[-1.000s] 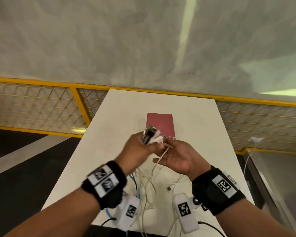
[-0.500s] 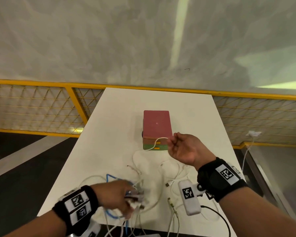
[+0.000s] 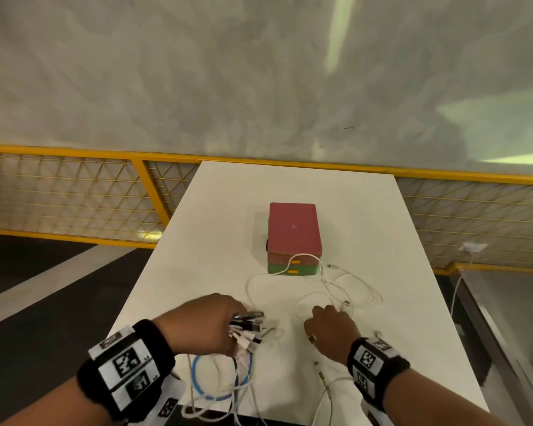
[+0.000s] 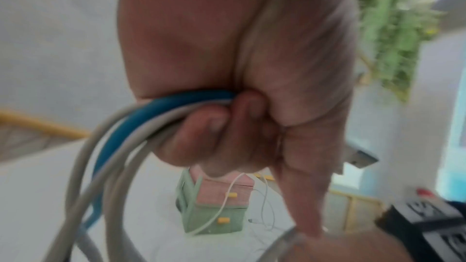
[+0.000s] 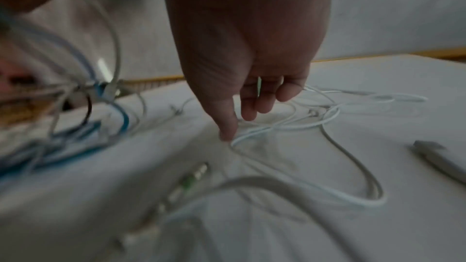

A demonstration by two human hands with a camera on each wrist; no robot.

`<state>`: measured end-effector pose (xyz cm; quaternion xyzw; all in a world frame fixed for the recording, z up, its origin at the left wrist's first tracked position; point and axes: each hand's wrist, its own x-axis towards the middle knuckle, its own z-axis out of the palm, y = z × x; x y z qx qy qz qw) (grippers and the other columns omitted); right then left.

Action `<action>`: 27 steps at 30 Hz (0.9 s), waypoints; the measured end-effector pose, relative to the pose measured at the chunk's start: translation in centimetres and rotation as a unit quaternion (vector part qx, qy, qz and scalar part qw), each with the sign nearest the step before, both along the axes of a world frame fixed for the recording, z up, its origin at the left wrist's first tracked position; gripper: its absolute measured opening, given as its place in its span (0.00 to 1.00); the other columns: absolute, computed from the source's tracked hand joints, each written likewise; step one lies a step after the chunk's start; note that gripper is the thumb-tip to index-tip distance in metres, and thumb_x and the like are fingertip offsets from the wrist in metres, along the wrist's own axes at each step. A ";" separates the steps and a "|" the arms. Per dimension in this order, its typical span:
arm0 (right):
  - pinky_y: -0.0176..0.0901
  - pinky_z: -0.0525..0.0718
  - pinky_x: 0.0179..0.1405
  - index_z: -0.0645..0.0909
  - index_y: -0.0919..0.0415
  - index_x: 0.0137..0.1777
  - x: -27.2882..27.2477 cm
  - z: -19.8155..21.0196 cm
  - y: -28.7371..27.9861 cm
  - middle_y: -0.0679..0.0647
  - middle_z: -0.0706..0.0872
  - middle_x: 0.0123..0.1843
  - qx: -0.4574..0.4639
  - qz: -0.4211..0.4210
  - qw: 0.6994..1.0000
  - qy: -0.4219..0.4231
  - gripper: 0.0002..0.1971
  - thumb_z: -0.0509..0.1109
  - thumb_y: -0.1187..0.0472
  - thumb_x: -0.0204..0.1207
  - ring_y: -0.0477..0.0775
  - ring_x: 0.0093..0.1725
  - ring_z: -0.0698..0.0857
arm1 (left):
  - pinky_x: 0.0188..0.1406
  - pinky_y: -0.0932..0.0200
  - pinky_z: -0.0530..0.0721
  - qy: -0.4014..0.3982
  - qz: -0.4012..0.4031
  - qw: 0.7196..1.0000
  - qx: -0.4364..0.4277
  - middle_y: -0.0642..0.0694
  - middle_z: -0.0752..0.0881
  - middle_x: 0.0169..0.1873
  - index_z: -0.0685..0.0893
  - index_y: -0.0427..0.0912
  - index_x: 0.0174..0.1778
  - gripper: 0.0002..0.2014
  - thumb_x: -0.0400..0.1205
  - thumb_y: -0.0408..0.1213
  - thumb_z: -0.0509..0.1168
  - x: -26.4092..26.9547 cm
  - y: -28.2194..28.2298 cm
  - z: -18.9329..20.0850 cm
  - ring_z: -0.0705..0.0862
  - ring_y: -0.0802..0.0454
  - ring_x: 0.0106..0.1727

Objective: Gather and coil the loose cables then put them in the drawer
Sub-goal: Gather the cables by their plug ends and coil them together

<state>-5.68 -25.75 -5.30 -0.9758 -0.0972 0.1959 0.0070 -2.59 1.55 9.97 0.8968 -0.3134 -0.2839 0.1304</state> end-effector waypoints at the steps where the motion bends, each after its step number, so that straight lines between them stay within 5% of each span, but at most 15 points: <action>1: 0.53 0.77 0.53 0.81 0.54 0.60 0.1 -0.3 0.2 0.58 0.78 0.62 -0.022 0.028 0.999 -0.014 0.11 0.62 0.58 0.80 0.64 0.63 0.78 | 0.40 0.57 0.79 -0.059 -0.028 0.997 0.041 0.53 0.85 0.41 0.81 0.53 0.42 0.05 0.72 0.41 0.69 -0.2 -0.2 0.4 0.83 0.53 0.45; 4: 0.54 0.76 0.55 0.80 0.57 0.62 0.5 -0.9 0.2 0.59 0.78 0.63 -0.049 0.042 0.997 -0.030 0.13 0.62 0.56 0.81 0.65 0.63 0.77 | 0.37 0.55 0.77 -0.099 -0.079 0.987 0.097 0.48 0.86 0.45 0.81 0.50 0.44 0.08 0.73 0.34 0.61 -1.0 -0.6 0.3 0.84 0.46 0.48; 8: 0.50 0.78 0.57 0.84 0.51 0.58 1.4 0.1 0.2 0.54 0.80 0.59 0.102 -0.043 0.994 -0.028 0.12 0.64 0.50 0.80 0.59 0.61 0.79 | 0.37 0.54 0.76 0.072 -0.032 0.996 -0.034 0.48 0.82 0.33 0.82 0.43 0.40 0.07 0.76 0.43 0.68 -0.5 -1.1 0.2 0.80 0.52 0.35; 11: 0.33 0.76 0.47 0.89 0.52 0.47 2.9 3.7 0.3 0.44 0.84 0.44 0.306 -0.144 0.940 -0.048 0.06 0.69 0.55 0.79 0.42 0.48 0.85 | 0.30 0.60 0.69 0.123 0.099 0.971 -0.178 0.54 0.73 0.22 0.82 0.42 0.32 0.15 0.78 0.48 0.72 -0.1 -1.9 0.6 0.71 0.59 0.24; 13: 0.32 0.74 0.40 0.86 0.54 0.38 3.5 7.3 0.5 0.41 0.84 0.37 0.434 -0.197 0.878 -0.054 0.08 0.70 0.61 0.79 0.34 0.36 0.81 | 0.27 0.62 0.73 0.161 0.196 0.930 -0.268 0.50 0.76 0.20 0.87 0.38 0.35 0.13 0.81 0.43 0.72 0.3 -2.4 0.7 0.73 0.57 0.20; 15: 0.34 0.76 0.35 0.86 0.60 0.38 3.9 11.1 0.9 0.47 0.85 0.34 0.541 -0.238 0.804 -0.059 0.08 0.71 0.64 0.79 0.40 0.32 0.81 | 0.28 0.59 0.80 0.202 0.270 0.871 -0.358 0.40 0.81 0.26 0.90 0.35 0.42 0.11 0.84 0.38 0.68 0.7 -3.0 0.9 0.81 0.51 0.23; 19: 0.40 0.82 0.30 0.87 0.65 0.43 4.0 17.7 1.5 0.55 0.85 0.32 0.680 -0.259 0.684 -0.050 0.03 0.73 0.67 0.78 0.49 0.31 0.84 | 0.36 0.54 0.88 0.223 0.318 0.794 -0.467 0.41 0.89 0.39 0.89 0.34 0.54 0.12 0.86 0.39 0.65 1.9 -4.3 2.2 0.91 0.45 0.41; 22: 0.43 0.85 0.28 0.86 0.66 0.43 3.7 20.7 2.7 0.59 0.86 0.31 0.696 -0.254 0.668 -0.067 0.02 0.74 0.68 0.76 0.52 0.30 0.85 | 0.47 0.48 0.88 0.226 0.279 0.800 -0.481 0.42 0.92 0.55 0.88 0.41 0.62 0.17 0.82 0.47 0.67 2.3 -5.6 3.2 0.91 0.43 0.57; 24: 0.45 0.87 0.29 0.87 0.64 0.40 3.6 21.6 3.7 0.67 0.88 0.34 0.687 -0.255 0.674 -0.094 0.03 0.75 0.68 0.76 0.56 0.32 0.87 | 0.50 0.47 0.88 0.234 0.266 0.797 -0.489 0.41 0.92 0.57 0.86 0.42 0.64 0.17 0.84 0.47 0.65 2.2 -6.6 3.8 0.90 0.44 0.59; 27: 0.55 0.91 0.37 0.88 0.66 0.41 3.3 21.8 4.7 0.71 0.90 0.41 0.682 -0.275 0.665 -0.126 0.03 0.74 0.68 0.76 0.63 0.38 0.91 | 0.58 0.45 0.87 0.261 0.291 0.752 -0.531 0.43 0.92 0.56 0.86 0.41 0.64 0.15 0.88 0.44 0.60 1.8 -7.9 4.3 0.91 0.44 0.59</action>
